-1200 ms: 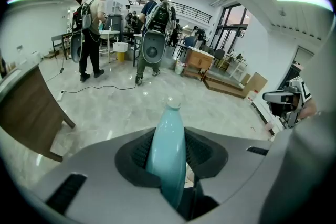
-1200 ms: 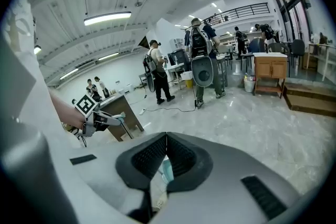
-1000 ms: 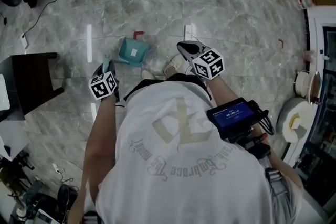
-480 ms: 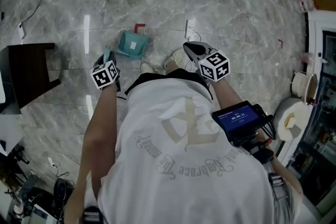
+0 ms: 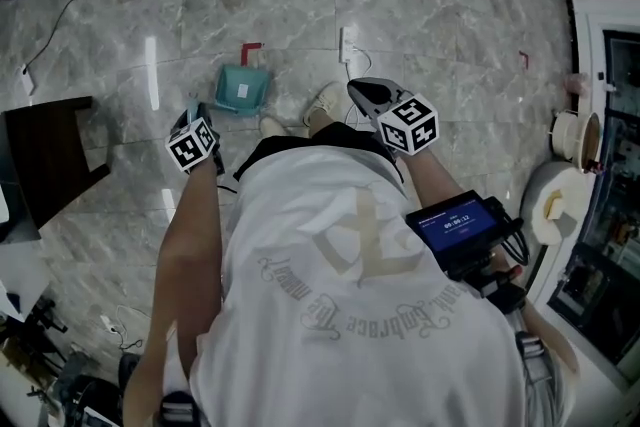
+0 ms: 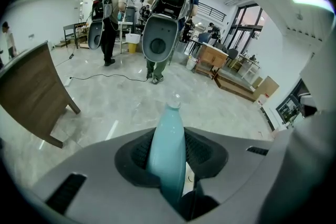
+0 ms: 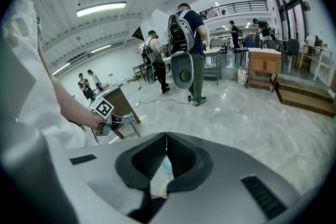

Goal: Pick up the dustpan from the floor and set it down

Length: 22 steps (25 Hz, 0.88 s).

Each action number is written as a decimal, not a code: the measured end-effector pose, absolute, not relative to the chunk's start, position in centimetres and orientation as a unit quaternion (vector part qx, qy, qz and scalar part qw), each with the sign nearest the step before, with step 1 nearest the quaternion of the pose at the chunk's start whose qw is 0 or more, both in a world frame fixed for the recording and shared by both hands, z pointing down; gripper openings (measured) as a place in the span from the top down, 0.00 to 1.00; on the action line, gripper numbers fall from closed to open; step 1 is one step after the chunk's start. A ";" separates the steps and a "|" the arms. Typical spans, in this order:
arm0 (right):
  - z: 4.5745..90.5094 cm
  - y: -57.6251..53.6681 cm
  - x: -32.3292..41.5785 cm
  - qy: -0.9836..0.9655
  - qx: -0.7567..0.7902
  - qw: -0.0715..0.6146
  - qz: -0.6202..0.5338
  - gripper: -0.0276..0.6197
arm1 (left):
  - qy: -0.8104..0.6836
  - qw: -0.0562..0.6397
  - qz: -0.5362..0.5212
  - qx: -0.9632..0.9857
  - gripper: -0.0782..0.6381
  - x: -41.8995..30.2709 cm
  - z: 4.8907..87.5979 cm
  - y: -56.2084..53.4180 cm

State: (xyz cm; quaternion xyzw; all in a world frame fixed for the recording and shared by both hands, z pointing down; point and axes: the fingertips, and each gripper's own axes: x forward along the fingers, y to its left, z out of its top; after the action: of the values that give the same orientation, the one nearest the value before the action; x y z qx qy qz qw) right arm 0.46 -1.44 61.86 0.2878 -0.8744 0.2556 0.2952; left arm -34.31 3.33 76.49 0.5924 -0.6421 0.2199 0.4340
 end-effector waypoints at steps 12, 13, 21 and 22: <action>62.5 -0.9 1.7 -0.869 0.291 0.306 0.258 0.93 | -0.643 0.435 0.233 0.586 0.73 -34.0 78.9 4.4; 62.5 -1.0 1.8 -0.868 0.292 0.307 0.257 0.93 | -0.641 0.436 0.236 0.586 0.73 -34.1 79.0 4.6; 62.9 -0.7 1.9 -0.871 0.289 0.307 0.252 0.93 | -0.631 0.453 0.273 0.567 0.73 -35.1 80.6 7.4; 62.8 -0.5 2.0 -0.871 0.289 0.307 0.252 0.93 | -0.628 0.457 0.277 0.565 0.73 -34.9 80.6 7.8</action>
State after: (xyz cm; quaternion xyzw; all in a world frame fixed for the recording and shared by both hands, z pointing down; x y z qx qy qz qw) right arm 2.05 -0.51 62.77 0.2892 -0.8709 0.2520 0.3072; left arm -34.95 7.84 80.60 0.5649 -0.6285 0.2773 0.4572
